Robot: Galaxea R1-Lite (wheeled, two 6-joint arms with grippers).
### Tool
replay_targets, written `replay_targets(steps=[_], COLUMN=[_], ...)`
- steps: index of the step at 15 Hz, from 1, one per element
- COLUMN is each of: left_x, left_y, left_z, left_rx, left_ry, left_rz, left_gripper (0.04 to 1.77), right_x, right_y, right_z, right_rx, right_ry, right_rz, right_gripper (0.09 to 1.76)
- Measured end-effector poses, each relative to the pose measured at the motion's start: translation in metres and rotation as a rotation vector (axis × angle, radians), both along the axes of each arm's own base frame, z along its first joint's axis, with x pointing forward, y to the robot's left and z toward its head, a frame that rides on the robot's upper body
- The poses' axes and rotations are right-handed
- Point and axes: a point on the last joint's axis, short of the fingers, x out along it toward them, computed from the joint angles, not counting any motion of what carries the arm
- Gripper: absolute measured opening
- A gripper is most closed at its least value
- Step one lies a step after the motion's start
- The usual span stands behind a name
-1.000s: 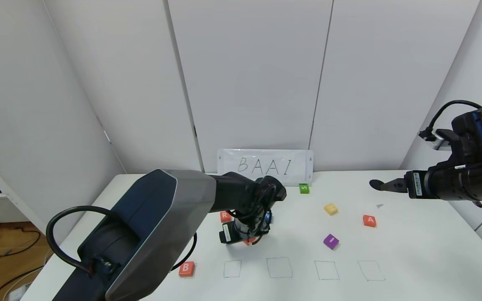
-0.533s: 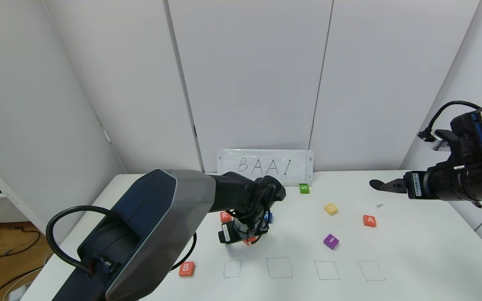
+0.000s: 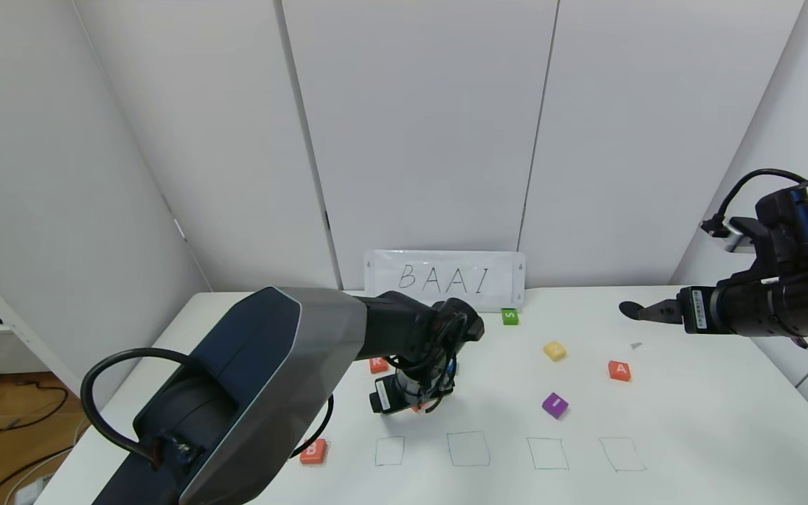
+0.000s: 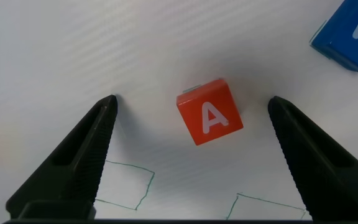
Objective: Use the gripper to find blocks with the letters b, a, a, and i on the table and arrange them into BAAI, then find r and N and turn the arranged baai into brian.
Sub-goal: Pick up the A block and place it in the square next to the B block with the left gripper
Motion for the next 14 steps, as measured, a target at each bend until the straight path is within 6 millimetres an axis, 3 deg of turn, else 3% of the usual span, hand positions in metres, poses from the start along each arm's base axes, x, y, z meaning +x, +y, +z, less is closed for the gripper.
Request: replay_targets(steps=[14], left_x=[-0.0008], left_y=[0.001], left_z=[-0.0058], left_rx=[-0.005], left_ry=[-0.018], left_rz=[0.117], left_gripper=[1.72], right_x=[-0.0005], right_y=[0.001], right_z=[-0.0011], right_rx=[0.001], right_ry=[0.004], right_rz=[0.004], right_gripper=[1.71])
